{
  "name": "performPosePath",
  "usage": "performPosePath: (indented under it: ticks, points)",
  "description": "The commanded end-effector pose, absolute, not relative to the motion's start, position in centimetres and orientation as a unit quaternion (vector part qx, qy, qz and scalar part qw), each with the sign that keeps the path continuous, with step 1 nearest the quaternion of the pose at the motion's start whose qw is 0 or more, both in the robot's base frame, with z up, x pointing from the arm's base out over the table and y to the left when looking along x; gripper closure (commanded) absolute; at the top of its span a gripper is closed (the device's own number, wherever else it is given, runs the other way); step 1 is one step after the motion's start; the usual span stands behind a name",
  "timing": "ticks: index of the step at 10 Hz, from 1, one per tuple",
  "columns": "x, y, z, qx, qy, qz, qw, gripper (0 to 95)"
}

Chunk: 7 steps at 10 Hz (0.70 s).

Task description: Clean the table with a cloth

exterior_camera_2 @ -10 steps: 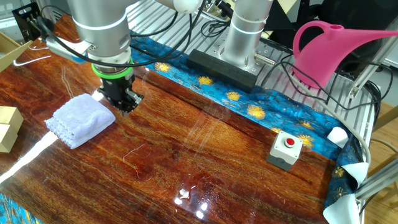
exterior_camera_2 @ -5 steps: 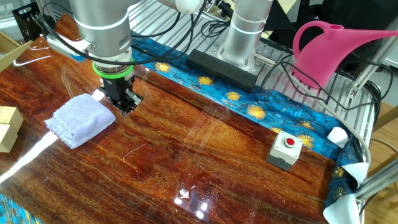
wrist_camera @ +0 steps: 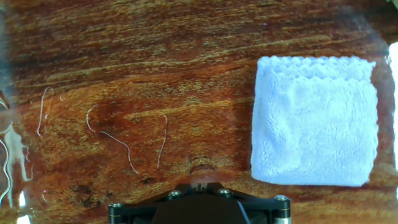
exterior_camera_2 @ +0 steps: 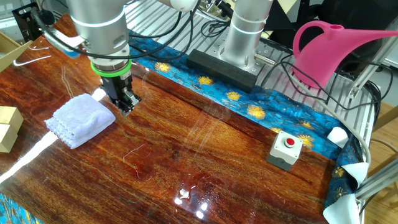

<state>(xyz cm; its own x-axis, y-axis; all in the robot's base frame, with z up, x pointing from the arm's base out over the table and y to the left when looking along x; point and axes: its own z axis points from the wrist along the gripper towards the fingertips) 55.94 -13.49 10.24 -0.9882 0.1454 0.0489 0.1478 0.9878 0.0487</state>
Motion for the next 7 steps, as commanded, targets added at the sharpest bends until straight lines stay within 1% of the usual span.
performPosePath:
  ticks: [1,5,7]
  points:
    - [55.86,-13.51,10.29,-0.085,-0.995,-0.034,0.031,95.0]
    - [55.86,-13.51,10.29,-0.095,-0.994,-0.03,0.038,95.0]
    - [55.86,-13.51,10.29,-0.084,-0.996,-0.014,0.037,95.0]
